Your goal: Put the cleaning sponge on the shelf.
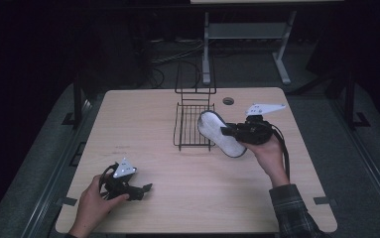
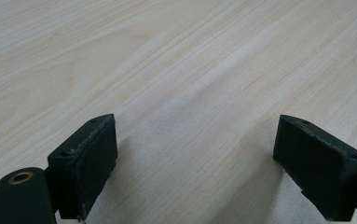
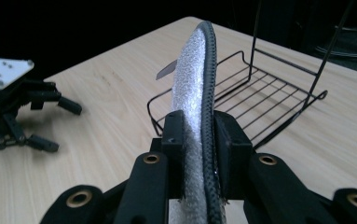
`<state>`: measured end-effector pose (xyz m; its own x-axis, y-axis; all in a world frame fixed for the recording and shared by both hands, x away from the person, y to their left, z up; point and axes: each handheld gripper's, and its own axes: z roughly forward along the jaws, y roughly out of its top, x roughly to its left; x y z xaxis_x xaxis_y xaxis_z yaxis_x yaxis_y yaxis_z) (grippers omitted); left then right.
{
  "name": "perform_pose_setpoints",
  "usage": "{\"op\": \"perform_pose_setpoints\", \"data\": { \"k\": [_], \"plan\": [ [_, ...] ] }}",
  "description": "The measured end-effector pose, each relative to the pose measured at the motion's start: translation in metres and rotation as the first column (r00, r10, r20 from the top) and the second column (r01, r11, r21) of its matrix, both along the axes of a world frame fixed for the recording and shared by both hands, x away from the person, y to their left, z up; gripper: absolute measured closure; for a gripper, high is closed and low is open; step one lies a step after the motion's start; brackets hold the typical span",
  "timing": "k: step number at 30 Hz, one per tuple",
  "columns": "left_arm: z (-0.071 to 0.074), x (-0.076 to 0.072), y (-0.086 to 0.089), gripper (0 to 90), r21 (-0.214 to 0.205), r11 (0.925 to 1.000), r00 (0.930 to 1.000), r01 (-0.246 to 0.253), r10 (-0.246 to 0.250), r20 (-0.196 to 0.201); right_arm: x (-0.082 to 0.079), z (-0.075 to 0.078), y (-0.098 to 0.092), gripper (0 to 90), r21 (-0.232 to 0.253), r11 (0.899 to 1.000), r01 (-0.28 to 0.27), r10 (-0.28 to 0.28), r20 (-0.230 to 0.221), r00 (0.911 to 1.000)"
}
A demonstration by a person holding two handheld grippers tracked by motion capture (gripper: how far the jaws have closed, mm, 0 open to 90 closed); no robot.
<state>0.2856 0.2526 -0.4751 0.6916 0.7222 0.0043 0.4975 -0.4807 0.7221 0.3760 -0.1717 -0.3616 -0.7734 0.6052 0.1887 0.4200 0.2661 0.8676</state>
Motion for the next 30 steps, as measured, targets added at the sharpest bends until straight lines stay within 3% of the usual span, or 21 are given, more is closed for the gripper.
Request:
{"op": "perform_pose_setpoints", "data": {
  "k": [30],
  "plan": [
    [0.000,0.000,0.000,12.7,0.000,1.0000,1.0000,0.001,-0.001,0.000,0.067,-0.007,0.046,75.2,0.031,0.998,0.053,-0.052,-0.035,0.9980]
  ]
}}
